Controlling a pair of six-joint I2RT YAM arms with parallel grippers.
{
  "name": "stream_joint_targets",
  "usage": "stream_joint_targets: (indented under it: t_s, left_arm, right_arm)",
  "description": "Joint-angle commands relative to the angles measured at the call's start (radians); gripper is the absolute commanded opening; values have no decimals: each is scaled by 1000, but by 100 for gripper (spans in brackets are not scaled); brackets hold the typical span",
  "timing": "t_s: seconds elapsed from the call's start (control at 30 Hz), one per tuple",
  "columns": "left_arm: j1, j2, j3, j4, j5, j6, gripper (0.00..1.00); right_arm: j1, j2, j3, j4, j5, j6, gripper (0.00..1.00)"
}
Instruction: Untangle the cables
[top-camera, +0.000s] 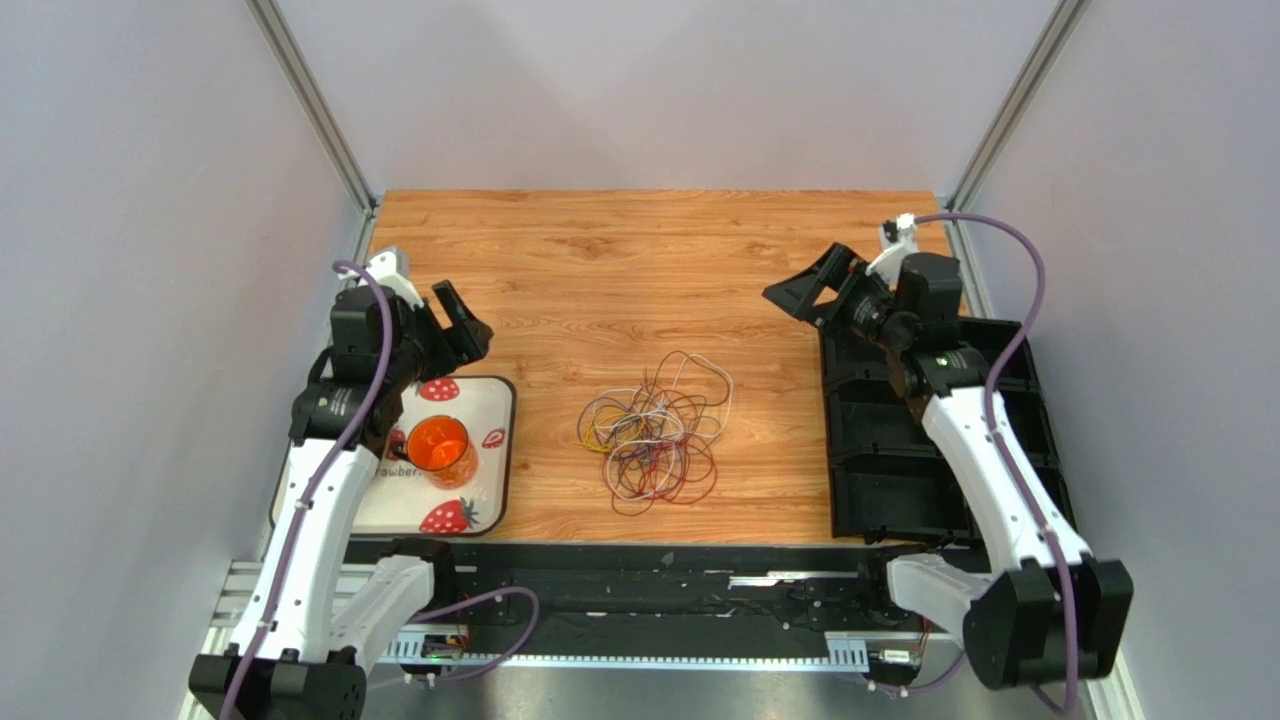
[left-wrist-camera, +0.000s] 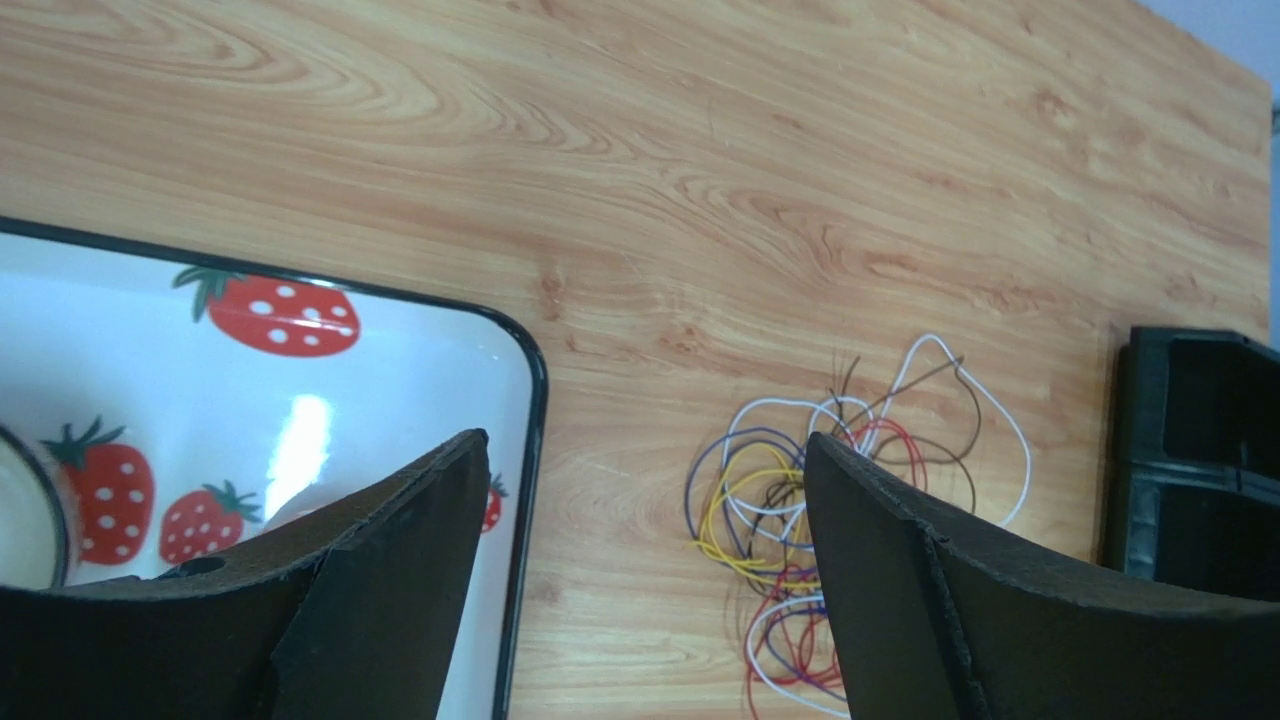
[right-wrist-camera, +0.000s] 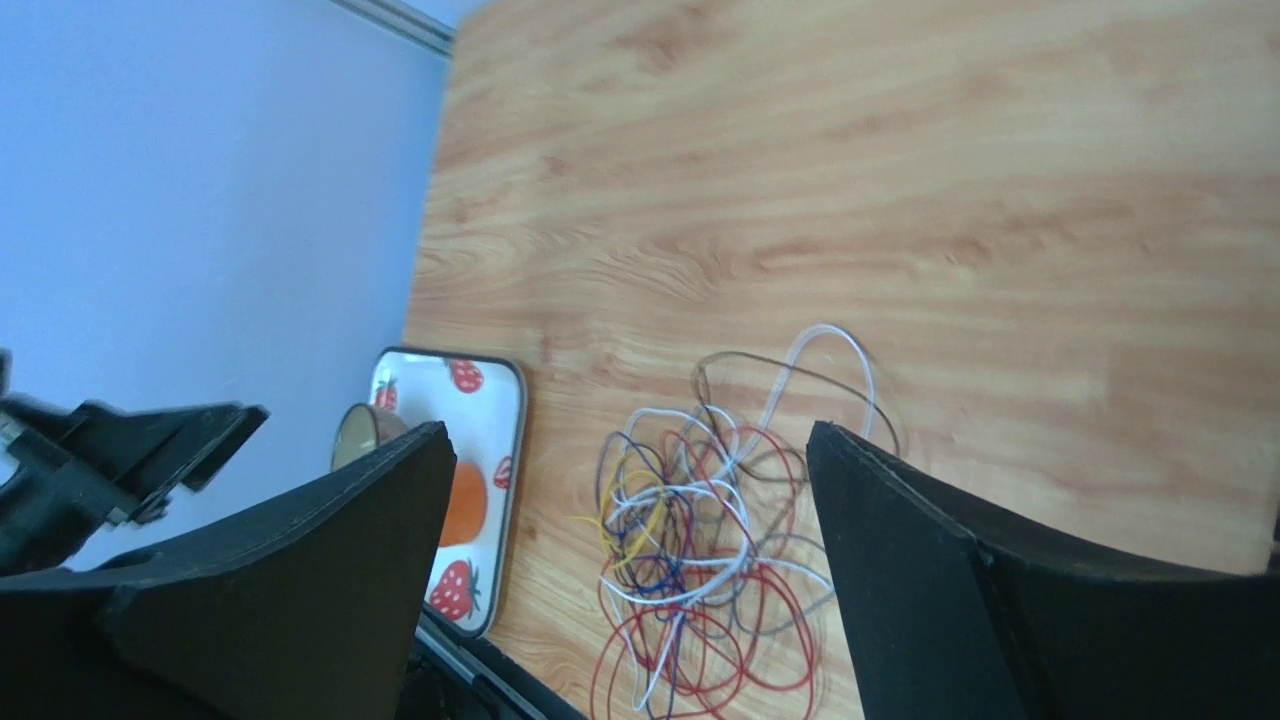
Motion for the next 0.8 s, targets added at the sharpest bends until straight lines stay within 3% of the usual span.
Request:
stream_joint_targets:
  t_s: [0.0,0.07,0.2,0.3,0.33,0.57,0.77]
  left_arm:
    - [1,20,54,-36,129,66,84]
    - [-48,30,57,-54,105,88,84]
    - [-209,72,54,-74,2,80,83]
    - [-342,122,44,-57,-84,44,81]
    - [-390,145,35,-47,-99,37,73]
    - [-537,155,-142,125,-113,-30,71]
    - [-639,210,-203,185,-165,-67,67]
  right_arm:
    - [0,76,22,-129,185,19,92]
    - [3,87,29,-192,289,-4,92]
    - [41,84,9,-189,283,-6,91]
    - [141,102,34,-238,337,-21,91]
    - [200,107,52,-248,340,-35,90]
    - [383,113,62,-281,380,-27,87]
    - [509,169,91,-291,357,-29,83]
